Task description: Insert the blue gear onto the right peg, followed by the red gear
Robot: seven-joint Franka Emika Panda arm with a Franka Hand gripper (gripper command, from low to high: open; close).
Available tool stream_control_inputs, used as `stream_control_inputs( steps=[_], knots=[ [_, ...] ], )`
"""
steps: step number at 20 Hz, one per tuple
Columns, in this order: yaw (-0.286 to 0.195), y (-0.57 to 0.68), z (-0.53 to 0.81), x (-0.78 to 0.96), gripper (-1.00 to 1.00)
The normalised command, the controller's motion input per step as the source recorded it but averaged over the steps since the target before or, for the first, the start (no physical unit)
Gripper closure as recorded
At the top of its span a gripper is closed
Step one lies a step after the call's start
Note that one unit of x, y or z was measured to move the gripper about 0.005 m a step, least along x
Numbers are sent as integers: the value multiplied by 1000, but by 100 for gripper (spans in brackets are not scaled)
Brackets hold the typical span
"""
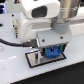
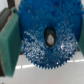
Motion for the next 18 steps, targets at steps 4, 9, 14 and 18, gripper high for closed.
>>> stream_control_inputs(
  steps=[4, 9, 14, 18],
  knots=[
    [0, 40, -113, 135, 100],
    [0, 80, 3, 46, -100],
    [0, 143, 142, 0, -100],
    [0, 148, 336, -23, -100]
  ],
)
